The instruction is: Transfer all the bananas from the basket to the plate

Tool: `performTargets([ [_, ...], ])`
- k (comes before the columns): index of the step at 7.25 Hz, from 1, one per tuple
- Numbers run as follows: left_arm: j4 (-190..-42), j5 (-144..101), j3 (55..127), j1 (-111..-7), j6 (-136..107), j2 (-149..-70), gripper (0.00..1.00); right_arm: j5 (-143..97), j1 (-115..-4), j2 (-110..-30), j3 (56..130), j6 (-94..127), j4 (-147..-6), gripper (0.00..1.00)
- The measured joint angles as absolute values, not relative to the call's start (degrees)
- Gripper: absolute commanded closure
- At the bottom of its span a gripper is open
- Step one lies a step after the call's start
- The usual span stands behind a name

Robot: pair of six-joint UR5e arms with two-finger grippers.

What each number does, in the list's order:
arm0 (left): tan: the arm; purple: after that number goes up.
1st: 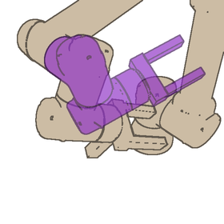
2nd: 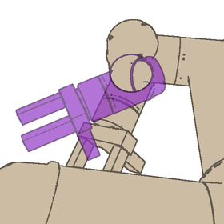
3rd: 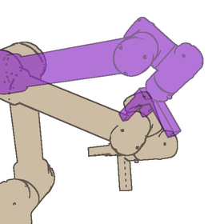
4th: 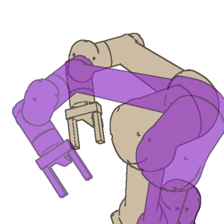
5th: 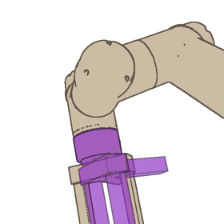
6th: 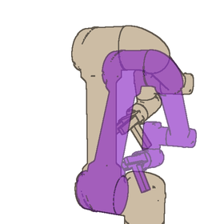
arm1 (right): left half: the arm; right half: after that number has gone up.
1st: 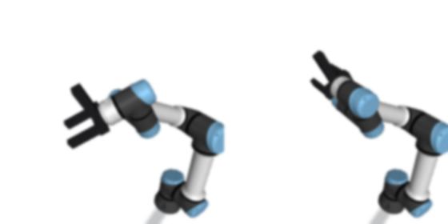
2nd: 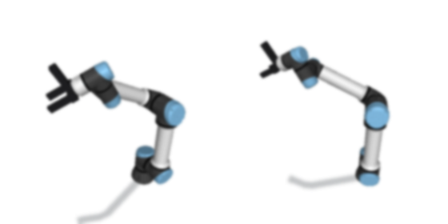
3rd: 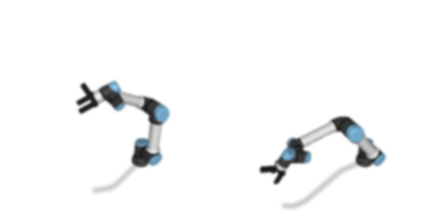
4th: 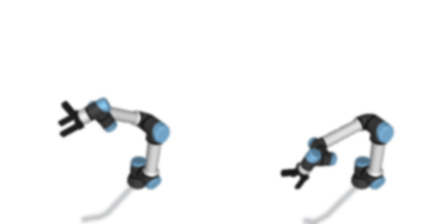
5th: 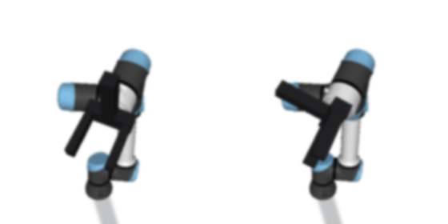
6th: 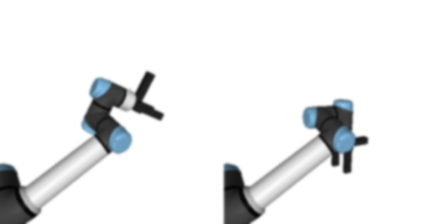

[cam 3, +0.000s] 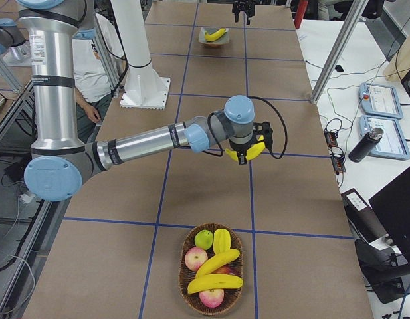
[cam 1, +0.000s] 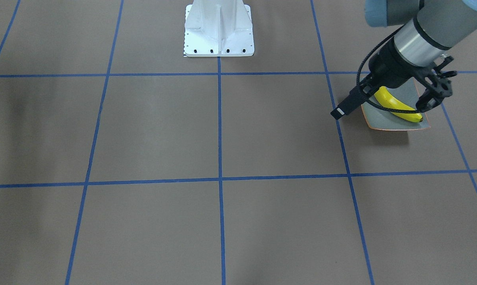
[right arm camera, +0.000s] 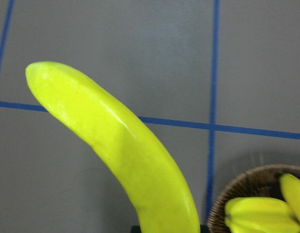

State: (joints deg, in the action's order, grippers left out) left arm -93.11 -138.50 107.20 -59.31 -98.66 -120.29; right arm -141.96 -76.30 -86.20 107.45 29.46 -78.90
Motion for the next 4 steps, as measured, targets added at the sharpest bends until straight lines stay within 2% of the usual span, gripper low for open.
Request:
performTargets([
  [4, -110.8, -134.4, 100.5, -53.6, -115.4, -128.4, 0.00, -142.2, -58.4, -68.4, 110.3, 64.8, -78.8, 1.00],
])
